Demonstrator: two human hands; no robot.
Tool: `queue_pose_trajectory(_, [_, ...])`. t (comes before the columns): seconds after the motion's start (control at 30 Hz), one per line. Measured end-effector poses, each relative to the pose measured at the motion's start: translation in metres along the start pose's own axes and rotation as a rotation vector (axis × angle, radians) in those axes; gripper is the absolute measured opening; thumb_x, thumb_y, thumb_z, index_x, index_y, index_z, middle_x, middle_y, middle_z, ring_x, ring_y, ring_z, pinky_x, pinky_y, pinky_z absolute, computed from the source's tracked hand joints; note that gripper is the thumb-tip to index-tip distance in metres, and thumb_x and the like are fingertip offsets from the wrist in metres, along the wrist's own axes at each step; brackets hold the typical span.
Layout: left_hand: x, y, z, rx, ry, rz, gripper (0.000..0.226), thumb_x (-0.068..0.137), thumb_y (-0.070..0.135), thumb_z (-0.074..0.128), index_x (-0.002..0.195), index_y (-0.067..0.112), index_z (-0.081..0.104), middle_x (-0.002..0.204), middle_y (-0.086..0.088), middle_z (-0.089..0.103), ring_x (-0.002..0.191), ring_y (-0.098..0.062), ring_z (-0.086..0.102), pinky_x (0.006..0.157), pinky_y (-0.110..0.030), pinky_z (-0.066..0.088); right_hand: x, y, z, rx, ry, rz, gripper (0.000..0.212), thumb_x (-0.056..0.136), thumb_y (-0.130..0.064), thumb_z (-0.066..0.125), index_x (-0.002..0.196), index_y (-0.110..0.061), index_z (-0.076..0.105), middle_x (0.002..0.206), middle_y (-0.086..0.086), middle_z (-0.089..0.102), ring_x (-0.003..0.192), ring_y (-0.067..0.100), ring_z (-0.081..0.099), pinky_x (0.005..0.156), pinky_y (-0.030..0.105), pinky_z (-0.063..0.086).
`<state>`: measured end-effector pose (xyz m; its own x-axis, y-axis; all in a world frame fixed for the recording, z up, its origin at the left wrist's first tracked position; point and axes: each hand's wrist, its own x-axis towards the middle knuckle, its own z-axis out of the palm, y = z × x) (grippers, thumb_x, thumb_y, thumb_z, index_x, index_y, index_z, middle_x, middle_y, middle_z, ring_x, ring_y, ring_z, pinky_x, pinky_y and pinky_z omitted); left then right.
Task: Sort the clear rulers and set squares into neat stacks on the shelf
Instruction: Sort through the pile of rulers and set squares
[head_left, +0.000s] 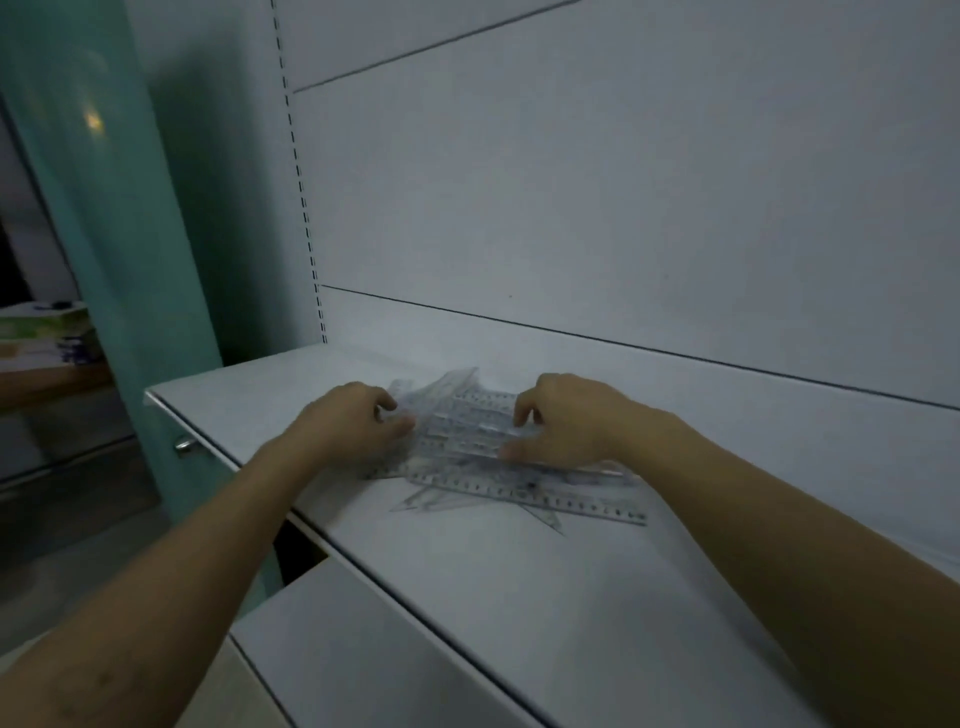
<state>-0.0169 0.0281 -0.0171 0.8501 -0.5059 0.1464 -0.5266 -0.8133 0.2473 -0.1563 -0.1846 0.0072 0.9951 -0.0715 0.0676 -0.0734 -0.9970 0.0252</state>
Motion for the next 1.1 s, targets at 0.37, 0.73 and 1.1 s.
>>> queue_pose_trajectory(0.37, [0.015,-0.011,-0.010,-0.377,-0.067,-0.077,0.038,0.086,0.017,0.069,0.123,0.013,0.059,0.094,-0.003,0.066,0.080,-0.016,0.062,0.075,-0.027,0.048,-0.004,-0.006,0.011,-0.088,0.108,-0.152,0.036,0.094,-0.046,0.050,0.118,-0.023,0.062,0.115,0.001,0.057,0.100,0.020,0.055,0.081,0.029,0.043])
queue_pose_trajectory(0.73, [0.035,-0.039,-0.023,-0.622,-0.023,-0.024,0.028,0.094,0.000,0.047,0.111,0.007,0.068,0.106,-0.016,0.063,0.089,-0.025,0.057,0.069,-0.028,0.048,-0.004,-0.023,-0.003,0.056,0.443,-0.039,0.023,0.102,-0.032,0.034,0.097,-0.019,0.052,0.081,0.003,0.067,0.065,0.024,0.061,0.062,0.036,0.049])
queue_pose_trajectory(1.1, [0.037,0.004,-0.030,-0.844,-0.106,0.243,0.020,0.090,0.002,0.048,0.098,0.011,0.063,0.087,-0.009,0.069,0.071,-0.019,0.062,0.063,-0.031,0.047,-0.038,-0.014,-0.030,0.472,0.282,0.392,0.023,0.099,-0.013,0.038,0.112,-0.024,0.054,0.088,0.002,0.067,0.066,0.019,0.067,0.063,0.034,0.059])
